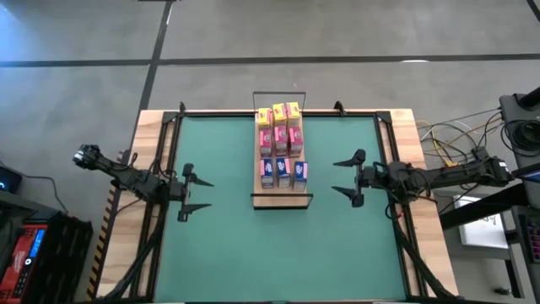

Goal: Stack cereal on shelf
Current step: Return to Home Position

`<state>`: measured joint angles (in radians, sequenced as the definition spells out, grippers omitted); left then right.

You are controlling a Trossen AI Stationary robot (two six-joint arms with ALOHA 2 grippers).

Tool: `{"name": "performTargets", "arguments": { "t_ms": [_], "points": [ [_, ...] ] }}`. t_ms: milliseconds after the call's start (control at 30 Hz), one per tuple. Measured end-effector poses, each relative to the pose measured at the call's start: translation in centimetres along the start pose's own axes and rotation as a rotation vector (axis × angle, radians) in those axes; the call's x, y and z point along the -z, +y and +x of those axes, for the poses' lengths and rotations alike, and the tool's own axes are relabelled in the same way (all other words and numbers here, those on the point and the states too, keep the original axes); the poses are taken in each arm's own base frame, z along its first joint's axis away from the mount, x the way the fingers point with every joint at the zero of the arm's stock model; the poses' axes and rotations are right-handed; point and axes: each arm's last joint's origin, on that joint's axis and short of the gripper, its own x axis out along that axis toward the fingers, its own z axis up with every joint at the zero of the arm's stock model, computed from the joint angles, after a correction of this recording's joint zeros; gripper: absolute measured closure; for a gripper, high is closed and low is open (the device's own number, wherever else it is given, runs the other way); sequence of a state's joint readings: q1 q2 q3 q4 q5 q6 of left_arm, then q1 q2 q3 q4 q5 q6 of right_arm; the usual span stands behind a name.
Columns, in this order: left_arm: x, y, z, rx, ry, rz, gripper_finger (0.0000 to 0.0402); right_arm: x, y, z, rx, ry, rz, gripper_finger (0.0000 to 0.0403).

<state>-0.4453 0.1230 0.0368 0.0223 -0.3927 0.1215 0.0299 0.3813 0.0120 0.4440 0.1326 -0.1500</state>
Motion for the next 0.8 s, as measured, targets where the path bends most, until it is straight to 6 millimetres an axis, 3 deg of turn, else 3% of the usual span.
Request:
{"name": "performTargets", "arguments": {
  "t_ms": [267, 800],
  "points": [
    [0.0, 0.0, 0.0, 0.0, 0.0, 0.0, 0.0125, 0.03, 0.01, 0.06, 0.0, 0.005, 0.156, 0.0038],
    [0.0, 0.0, 0.0, 0.0, 0.0, 0.0, 0.0125, 0.04, 0.01, 0.06, 0.0, 0.006, 0.175, 0.0038]
  ]
}}
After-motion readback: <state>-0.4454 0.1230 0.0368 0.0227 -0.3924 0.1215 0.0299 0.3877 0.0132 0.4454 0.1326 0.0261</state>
